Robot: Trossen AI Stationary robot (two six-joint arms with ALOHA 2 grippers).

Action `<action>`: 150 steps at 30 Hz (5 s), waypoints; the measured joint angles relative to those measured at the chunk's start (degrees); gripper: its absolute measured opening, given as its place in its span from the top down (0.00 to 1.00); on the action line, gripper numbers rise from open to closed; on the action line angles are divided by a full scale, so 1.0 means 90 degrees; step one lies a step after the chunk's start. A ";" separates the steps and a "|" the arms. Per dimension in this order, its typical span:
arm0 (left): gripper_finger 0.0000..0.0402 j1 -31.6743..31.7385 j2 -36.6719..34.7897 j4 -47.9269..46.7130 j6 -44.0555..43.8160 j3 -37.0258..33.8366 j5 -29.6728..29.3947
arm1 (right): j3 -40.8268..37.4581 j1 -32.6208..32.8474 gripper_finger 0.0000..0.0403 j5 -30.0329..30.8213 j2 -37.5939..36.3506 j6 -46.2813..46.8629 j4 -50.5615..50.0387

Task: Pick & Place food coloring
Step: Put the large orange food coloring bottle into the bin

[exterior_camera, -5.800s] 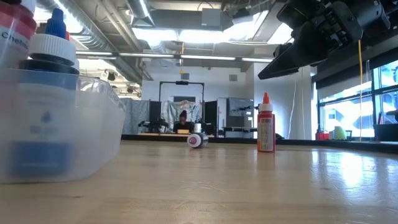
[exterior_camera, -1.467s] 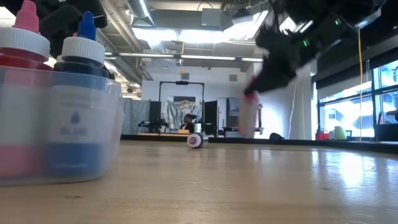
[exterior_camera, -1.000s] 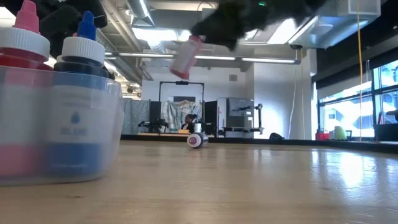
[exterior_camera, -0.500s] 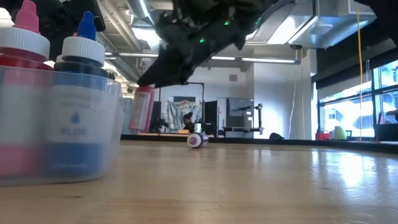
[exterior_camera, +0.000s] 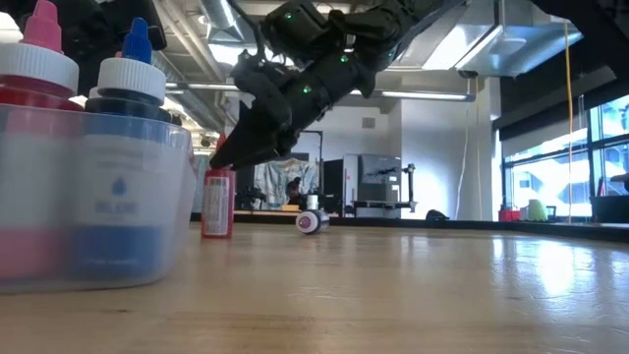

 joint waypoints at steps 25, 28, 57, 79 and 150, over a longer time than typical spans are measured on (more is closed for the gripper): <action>0.53 0.0000 0.0000 0.0122 -0.0097 0.0000 -0.0002 | -0.0198 -0.0220 0.54 0.0024 -0.1243 -0.0799 -0.1384; 0.53 0.0000 0.0000 0.0169 -0.0097 0.0000 -0.0002 | -0.0732 -0.0309 0.54 0.0022 -0.1715 -0.0710 -0.1257; 0.47 0.0351 0.0004 0.3437 0.2834 0.0000 0.0483 | -0.6792 0.1125 0.54 0.1772 -0.7034 0.0500 0.2317; 0.36 0.1148 0.0161 0.3185 0.2385 0.0000 0.0337 | -0.6795 0.1158 0.54 0.1761 -0.6996 0.0462 0.2264; 0.68 0.2621 0.3322 -0.1971 0.2818 0.3123 0.2508 | -0.6788 0.1149 0.54 0.1860 -0.6991 0.0159 0.2095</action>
